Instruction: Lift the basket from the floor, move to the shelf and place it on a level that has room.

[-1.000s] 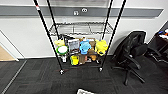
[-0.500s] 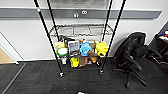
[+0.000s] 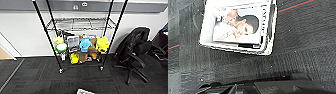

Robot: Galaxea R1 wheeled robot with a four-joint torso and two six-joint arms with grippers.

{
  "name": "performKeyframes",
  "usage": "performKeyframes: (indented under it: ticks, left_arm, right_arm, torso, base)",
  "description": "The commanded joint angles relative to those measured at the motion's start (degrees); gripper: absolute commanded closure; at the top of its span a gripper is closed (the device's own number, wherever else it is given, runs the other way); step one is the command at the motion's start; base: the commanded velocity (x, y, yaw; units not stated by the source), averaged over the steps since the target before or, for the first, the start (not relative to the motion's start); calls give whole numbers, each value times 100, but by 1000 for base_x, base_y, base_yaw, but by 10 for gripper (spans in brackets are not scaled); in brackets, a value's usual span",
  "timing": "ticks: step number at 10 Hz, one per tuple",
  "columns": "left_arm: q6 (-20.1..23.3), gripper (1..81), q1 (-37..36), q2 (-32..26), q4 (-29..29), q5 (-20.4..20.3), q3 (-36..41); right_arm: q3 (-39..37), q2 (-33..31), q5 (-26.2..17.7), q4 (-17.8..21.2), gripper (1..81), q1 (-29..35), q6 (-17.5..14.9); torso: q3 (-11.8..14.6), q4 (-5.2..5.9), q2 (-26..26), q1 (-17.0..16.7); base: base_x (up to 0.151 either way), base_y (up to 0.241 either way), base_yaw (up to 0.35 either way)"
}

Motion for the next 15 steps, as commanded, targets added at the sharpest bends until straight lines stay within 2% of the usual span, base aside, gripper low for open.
performKeyframes:
  ticks: [1, 2, 3, 5, 7, 10, 11, 12, 15]
  left_arm:
    - [48, 10, -723, 1, 20, 438, 37]
    - [48, 10, -767, 27, 29, 438, 28]
    - [48, 10, -802, 45, 29, 447, 28]
    - [56, 10, -829, 71, 29, 455, 2]
    - [57, 10, -829, 45, 29, 517, 2]
    - [57, 10, -820, 45, 29, 517, 2]
    - [57, 10, -820, 36, 29, 517, 2]
    - [48, 10, -820, 27, 29, 526, 2]
    - [48, 10, -811, 44, 29, 526, 2]
  right_arm:
    - [104, -148, -234, 19, 10, 424, 83]
    - [148, -209, -234, 19, 10, 477, 110]
    - [200, -279, -234, 19, 10, 538, 118]
    - [507, -578, -234, 19, 10, 609, 233]
    - [1896, -1378, -242, 19, 10, 609, 285]
    - [2002, -1458, -242, 19, 10, 644, 426]
    - [2003, -1458, -234, 28, 10, 679, 435]
    - [1994, -1458, -242, 19, 10, 714, 531]
    - [1906, -1467, -303, 19, 10, 872, 655]
  torso:
    - [-515, 0, -551, 356]
    - [-693, 0, -741, 476]
    - [-334, 0, -934, 598]
    - [-468, 0, -1244, 800]
    - [-502, 0, -1611, 1032]
    - [-505, 0, -2206, 1405]
    - [-621, 0, -2405, 1529]
    - [-940, 0, -2599, 1650]
    - [-1341, 0, -3115, 1974]
  base:
    - [0, 0, 0]
    - [0, 0, 0]
    - [0, 0, 0]
    - [0, 0, 0]
    - [0, 0, 0]
    - [0, 0, 0]
    - [0, 0, 0]
    - [0, 0, 0]
    - [0, 0, 0]
